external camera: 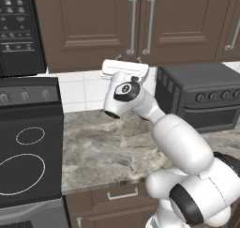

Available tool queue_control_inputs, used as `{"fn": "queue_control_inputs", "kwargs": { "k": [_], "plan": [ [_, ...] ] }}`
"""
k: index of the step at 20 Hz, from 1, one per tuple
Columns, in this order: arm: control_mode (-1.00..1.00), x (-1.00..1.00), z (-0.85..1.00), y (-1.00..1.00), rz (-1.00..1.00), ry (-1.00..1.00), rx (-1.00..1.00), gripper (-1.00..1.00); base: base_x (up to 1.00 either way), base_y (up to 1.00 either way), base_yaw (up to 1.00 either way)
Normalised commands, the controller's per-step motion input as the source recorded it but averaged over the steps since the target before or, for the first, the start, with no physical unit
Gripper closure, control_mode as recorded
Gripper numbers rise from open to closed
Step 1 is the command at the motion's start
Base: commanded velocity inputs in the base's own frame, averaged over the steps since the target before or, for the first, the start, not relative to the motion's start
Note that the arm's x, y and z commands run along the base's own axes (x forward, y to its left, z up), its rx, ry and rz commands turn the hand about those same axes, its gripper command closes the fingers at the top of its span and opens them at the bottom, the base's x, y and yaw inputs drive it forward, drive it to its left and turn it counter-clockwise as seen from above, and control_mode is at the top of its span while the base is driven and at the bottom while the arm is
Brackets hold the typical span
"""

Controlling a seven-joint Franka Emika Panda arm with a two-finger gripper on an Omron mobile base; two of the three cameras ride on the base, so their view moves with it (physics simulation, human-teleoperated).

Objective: Open the cabinet. Pick the bowls from the counter and place them in the cabinet. Then close the cabinet.

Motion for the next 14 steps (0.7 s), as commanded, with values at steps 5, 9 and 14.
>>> {"fn": "queue_control_inputs", "kwargs": {
  "k": [5, 9, 14],
  "plan": [
    [-1.00, 0.97, 0.15, -0.69, 0.10, 0.00, 0.03, -1.00, 0.00, 0.00, 0.00],
    [-1.00, 1.00, 0.00, -0.92, 0.19, 0.07, 0.12, -1.00, 0.00, 0.00, 0.00],
    [-1.00, 1.00, 0.03, -0.93, 0.33, 0.03, 0.11, -1.00, 0.00, 0.00, 0.00]
  ]
}}
